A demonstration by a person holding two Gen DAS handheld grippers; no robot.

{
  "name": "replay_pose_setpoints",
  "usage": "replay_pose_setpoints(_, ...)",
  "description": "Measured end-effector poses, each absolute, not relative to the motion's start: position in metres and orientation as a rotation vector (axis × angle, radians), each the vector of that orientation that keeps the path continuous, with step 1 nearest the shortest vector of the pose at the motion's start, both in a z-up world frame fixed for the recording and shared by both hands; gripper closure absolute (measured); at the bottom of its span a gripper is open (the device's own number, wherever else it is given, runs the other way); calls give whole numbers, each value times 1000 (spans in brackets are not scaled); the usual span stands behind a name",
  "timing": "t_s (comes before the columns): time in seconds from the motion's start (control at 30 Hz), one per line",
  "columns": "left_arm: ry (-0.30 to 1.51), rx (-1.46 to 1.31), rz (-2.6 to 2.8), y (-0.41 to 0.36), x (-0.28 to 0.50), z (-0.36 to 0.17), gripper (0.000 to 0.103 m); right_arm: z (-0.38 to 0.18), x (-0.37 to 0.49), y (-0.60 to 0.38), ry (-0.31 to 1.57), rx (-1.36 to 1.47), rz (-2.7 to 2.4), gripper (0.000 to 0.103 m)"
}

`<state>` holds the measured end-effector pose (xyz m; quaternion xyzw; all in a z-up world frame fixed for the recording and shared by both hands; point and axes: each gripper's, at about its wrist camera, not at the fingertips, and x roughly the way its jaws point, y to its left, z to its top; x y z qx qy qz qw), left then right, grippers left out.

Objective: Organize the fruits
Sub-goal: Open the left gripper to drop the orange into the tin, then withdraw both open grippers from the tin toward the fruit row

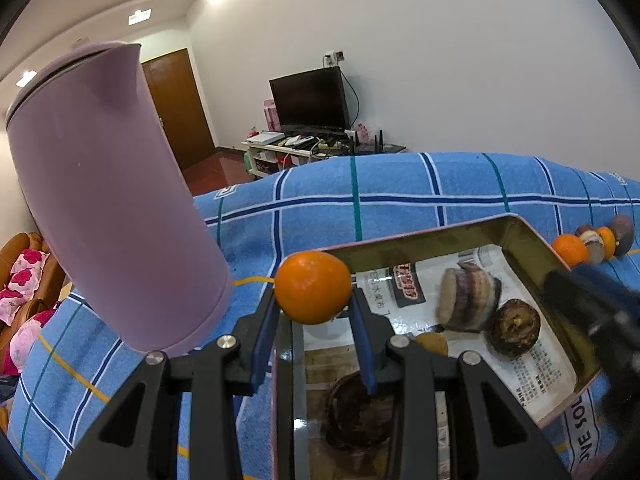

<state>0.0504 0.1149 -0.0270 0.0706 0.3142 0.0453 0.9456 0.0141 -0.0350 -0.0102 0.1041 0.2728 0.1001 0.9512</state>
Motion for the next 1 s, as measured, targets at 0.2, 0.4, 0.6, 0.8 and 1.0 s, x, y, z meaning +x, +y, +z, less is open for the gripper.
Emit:
replay_pose_setpoints(0.2,618,146,80,112,47,-24,65,3,-4,-41,440,198,96,41)
replay_pose_setpoints(0.4,598,157,100,111,43,-22,57,11,-14,-40,388,181,45,38)
replay_pose_setpoints(0.6,523,128,104,111,28,-11,18,15,-25,-45,343,145,-19,30)
replay_pose_setpoints(0.8,492,124,114,110,18,-8,7,19,-38,-46,275,81,-118,30)
replay_pose_setpoints(1.0,454,66,91,113,11,-2,4,21,-43,-57,255,108,-158,30)
